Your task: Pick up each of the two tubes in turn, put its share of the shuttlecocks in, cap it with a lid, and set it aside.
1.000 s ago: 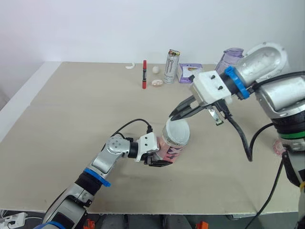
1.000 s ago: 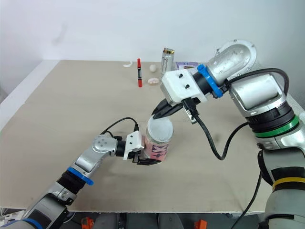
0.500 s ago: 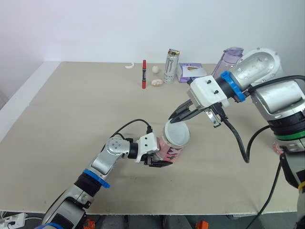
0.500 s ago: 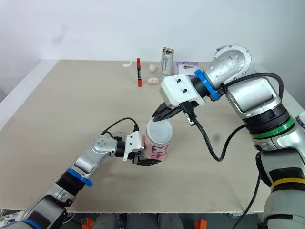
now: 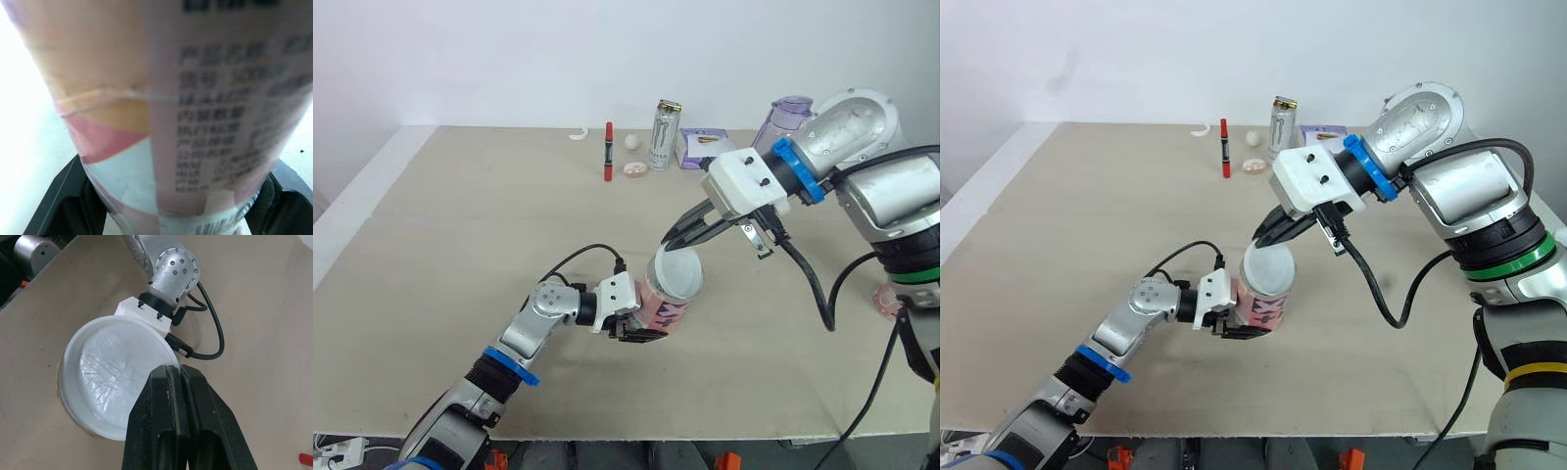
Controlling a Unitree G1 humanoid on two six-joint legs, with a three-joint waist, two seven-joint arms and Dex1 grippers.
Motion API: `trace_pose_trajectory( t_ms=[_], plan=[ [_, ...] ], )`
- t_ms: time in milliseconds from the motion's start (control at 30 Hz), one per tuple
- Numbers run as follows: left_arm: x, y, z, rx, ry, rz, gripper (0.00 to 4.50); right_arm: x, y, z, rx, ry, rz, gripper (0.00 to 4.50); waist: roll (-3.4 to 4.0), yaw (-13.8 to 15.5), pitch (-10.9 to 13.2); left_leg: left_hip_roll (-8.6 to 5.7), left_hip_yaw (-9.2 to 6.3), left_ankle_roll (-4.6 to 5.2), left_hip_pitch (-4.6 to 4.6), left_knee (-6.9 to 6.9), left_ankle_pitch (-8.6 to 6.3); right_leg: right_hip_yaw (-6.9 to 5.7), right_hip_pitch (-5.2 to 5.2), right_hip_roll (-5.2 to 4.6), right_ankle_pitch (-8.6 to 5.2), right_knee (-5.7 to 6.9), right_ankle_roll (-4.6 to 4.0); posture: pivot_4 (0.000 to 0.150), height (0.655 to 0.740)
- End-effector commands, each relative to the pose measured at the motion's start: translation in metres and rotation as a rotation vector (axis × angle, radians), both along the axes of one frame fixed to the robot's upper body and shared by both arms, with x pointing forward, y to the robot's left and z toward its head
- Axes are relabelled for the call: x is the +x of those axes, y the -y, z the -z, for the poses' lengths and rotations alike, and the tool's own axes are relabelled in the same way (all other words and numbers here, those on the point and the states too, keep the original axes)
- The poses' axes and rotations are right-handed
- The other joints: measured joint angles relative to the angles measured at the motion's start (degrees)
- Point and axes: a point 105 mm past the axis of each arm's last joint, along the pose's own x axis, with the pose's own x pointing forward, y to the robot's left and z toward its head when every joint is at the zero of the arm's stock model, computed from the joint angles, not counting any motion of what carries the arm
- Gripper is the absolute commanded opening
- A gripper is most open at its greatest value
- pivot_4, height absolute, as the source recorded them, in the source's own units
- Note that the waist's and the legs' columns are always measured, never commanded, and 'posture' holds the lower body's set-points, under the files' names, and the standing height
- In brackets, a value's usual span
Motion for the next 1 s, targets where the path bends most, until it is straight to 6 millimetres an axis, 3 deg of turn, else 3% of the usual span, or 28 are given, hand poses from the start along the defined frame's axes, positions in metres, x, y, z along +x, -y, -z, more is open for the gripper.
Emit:
trace_pose_trajectory(
  t_ms=[33, 200, 467, 1000],
  plan=[
    [0.013, -0.032, 0.042, 0.176, -0.092, -0.149, 3.14, -0.009, 0.002, -0.018, 0.001, 0.034, -0.030, 0.23, -0.01, 0.00, 0.00, 0.01, 0.00, 0.00, 0.00, 0.00, 0.00, -0.06, 0.00, -0.03, 0.00, 0.00, 0.00, 0.150, 0.7400],
    [0.013, -0.033, 0.042, 0.180, -0.093, -0.151, 3.14, -0.010, -0.001, -0.022, 0.008, 0.039, -0.034, 0.23, -0.04, 0.01, 0.01, 0.05, -0.03, -0.01, 0.00, -0.01, -0.01, -0.25, -0.01, -0.12, 0.03, -0.03, -0.05, 0.150, 0.7400],
    [0.014, -0.034, 0.043, 0.182, -0.094, -0.156, 3.14, -0.005, 0.006, 0.003, -0.052, 0.016, -0.019, 0.23, -0.12, 0.03, 0.03, 0.11, -0.02, -0.04, -0.01, -0.04, -0.02, -0.43, -0.05, -0.21, 0.05, -0.12, -0.08, 0.150, 0.7400],
    [0.014, -0.035, 0.044, 0.182, -0.100, -0.170, 3.14, 0.002, 0.007, 0.019, -0.089, 0.050, -0.050, 0.23, -0.13, 0.05, 0.03, 0.13, -0.01, -0.05, -0.03, -0.04, -0.03, -0.50, -0.06, -0.26, 0.07, -0.19, -0.12, 0.150, 0.7400]
  ],
)
